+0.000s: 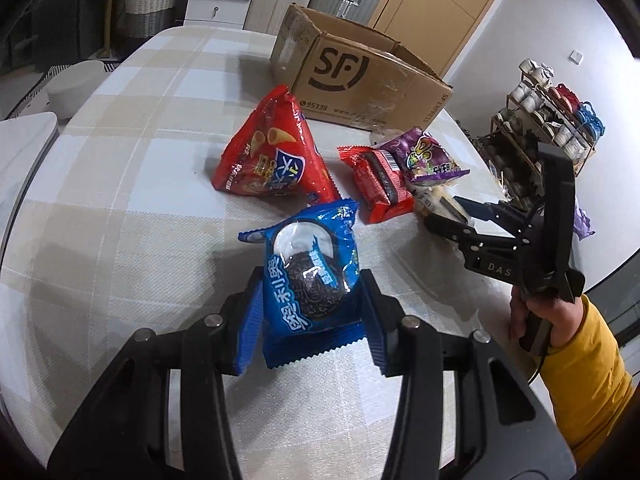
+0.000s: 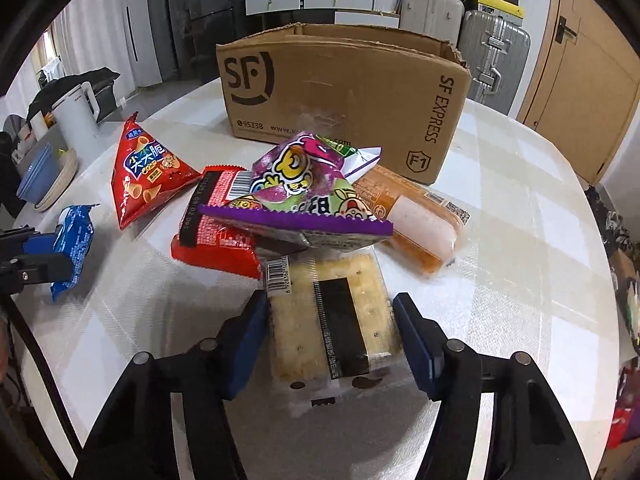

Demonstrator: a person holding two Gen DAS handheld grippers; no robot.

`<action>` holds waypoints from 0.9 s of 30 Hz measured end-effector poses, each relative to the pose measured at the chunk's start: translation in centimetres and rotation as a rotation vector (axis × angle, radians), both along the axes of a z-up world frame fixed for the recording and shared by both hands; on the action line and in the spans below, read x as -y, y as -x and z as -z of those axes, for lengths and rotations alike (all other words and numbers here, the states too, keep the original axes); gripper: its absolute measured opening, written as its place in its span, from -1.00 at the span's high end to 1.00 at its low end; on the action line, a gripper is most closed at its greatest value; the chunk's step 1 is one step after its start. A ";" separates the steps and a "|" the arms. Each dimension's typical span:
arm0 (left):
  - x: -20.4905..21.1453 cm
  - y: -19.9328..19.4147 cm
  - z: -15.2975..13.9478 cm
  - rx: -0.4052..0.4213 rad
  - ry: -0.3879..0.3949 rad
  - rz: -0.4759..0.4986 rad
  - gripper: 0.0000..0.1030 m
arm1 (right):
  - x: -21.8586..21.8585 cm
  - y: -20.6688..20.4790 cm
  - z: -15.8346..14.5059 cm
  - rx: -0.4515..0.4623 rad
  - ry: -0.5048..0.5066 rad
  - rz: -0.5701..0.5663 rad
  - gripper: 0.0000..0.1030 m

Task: Organize snacks
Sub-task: 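Lift and carry the blue Oreo pack and cracker pack over the SF box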

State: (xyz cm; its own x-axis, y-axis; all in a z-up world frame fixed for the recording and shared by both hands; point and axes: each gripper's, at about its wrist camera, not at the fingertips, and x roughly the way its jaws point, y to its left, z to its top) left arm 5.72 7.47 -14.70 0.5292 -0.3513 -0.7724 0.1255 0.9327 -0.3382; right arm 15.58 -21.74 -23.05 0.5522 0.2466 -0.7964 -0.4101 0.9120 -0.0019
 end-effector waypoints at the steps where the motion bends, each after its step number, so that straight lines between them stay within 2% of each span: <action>1: 0.1 0.0 0.0 0.000 -0.001 0.000 0.19 | 0.1 0.1 0.0 -0.005 -0.010 0.003 -0.16; 6: 0.5 0.3 -0.5 0.003 -0.010 0.001 0.19 | 0.3 1.9 -0.6 0.003 -0.065 0.005 -0.16; 14: 1.7 1.3 -1.7 0.026 -0.033 0.014 0.19 | 1.8 6.4 -2.9 0.026 -0.222 0.033 -0.16; 22: 2.5 2.5 -3.4 0.064 -0.076 0.017 0.19 | 1.6 10.6 -7.1 0.108 -0.341 0.006 -0.16; 27: 2.4 3.5 -5.1 0.104 -0.086 0.017 0.19 | 1.1 12.2 -10.0 0.167 -0.366 -0.018 -0.16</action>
